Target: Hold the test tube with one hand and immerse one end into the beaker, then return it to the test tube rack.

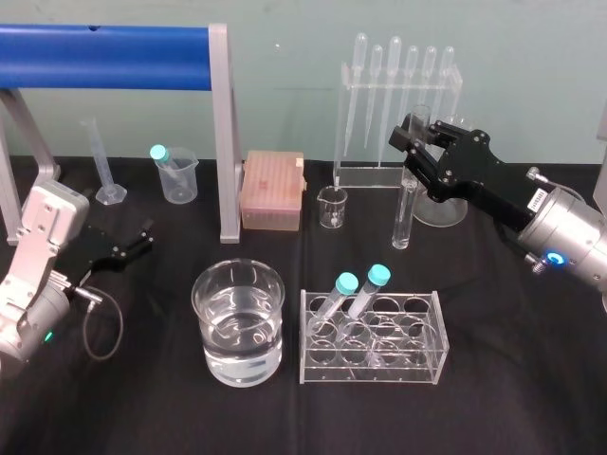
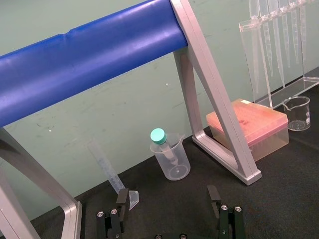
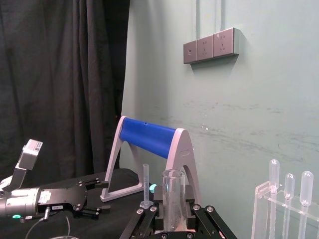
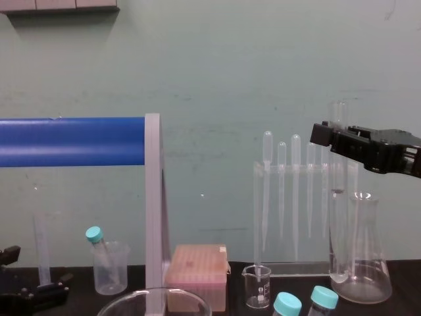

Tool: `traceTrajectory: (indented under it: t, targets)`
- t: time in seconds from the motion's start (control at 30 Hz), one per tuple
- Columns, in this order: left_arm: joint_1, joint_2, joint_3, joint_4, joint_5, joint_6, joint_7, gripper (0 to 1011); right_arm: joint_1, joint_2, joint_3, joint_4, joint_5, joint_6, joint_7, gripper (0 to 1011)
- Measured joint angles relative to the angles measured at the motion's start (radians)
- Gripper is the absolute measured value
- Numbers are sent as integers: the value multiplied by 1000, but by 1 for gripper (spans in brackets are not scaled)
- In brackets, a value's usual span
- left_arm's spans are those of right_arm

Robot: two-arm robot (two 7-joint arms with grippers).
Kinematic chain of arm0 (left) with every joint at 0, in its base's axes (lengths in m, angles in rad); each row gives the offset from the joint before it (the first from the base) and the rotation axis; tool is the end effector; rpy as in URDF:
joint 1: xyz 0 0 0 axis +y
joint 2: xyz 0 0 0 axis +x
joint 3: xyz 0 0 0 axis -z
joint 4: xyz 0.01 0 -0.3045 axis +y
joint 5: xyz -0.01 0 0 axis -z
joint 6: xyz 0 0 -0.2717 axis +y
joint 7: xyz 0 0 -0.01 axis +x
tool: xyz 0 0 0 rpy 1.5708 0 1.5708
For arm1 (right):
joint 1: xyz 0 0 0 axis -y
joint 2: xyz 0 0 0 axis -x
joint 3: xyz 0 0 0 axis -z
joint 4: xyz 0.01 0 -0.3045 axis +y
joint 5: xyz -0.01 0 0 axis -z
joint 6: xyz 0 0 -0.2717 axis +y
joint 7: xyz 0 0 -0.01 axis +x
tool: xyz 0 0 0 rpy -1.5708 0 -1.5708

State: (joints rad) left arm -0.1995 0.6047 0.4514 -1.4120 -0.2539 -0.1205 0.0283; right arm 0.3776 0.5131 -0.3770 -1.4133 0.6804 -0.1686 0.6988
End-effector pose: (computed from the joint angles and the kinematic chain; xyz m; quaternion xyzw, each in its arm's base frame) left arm 0.3254 0.1007 -0.3069 0.1415 -0.1325 0.5799 0.7913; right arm 0.3818 -0.0843 -0.2386 0.0926 -0.0682 -0.3101 0.9437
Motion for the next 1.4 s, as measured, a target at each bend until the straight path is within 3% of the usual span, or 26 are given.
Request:
traceTrajectory:
  t: [0.33, 0.5, 0.9, 1.03, 1.4]
  targets:
    - [0, 0, 0, 0, 0, 0, 0, 1000, 0, 0, 0, 0, 0, 0, 0, 225]
    - [0, 0, 0, 0, 0, 0, 0, 1000, 34, -14, -20, 10, 1, -10, 51, 226]
    - [0, 0, 0, 0, 0, 0, 0, 1000, 159, -91, -124, 47, 46, -32, 228, 226]
    - [0, 0, 0, 0, 0, 0, 0, 1000, 203, -122, -175, 68, 60, -28, 289, 225]
    - [0, 0, 0, 0, 0, 0, 0, 1000, 268, -179, -270, 153, 69, -8, 363, 225]
